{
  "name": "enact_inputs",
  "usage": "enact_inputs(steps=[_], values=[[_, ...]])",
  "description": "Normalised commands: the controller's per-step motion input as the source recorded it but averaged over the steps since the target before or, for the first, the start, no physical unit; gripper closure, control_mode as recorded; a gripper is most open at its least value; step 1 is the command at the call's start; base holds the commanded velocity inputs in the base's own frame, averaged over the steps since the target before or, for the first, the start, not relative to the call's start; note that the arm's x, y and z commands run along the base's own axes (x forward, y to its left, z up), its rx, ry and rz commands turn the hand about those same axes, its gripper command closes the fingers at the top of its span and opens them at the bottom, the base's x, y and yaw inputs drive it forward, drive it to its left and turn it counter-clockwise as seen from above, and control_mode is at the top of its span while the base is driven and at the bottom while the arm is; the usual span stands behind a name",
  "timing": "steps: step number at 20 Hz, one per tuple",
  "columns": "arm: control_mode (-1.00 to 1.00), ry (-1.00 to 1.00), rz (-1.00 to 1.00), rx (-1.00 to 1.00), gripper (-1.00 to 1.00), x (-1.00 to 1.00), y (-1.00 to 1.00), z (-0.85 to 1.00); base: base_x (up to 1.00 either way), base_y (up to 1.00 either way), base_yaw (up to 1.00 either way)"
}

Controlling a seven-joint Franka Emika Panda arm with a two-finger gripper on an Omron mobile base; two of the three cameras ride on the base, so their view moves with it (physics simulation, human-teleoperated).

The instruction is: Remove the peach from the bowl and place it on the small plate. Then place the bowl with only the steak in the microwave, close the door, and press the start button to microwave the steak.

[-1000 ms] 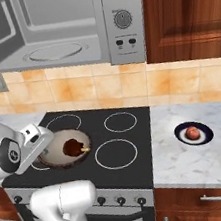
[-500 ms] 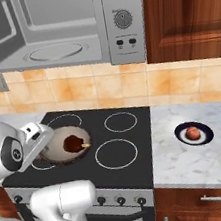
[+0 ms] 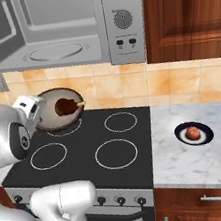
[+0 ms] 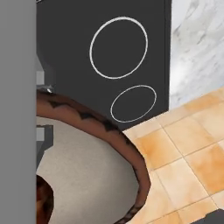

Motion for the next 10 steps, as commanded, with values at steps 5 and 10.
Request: enact_inputs(steps=[5, 10], values=[[-1.0, -0.3, 0.29, -0.1, 1.0, -0.06, -0.07, 0.95, 0.0, 0.0, 0.0], [-1.0, -0.29, 0.27, -0.16, 1.0, 0.0, 0.09, 0.98, 0.0, 0.0, 0.0]])
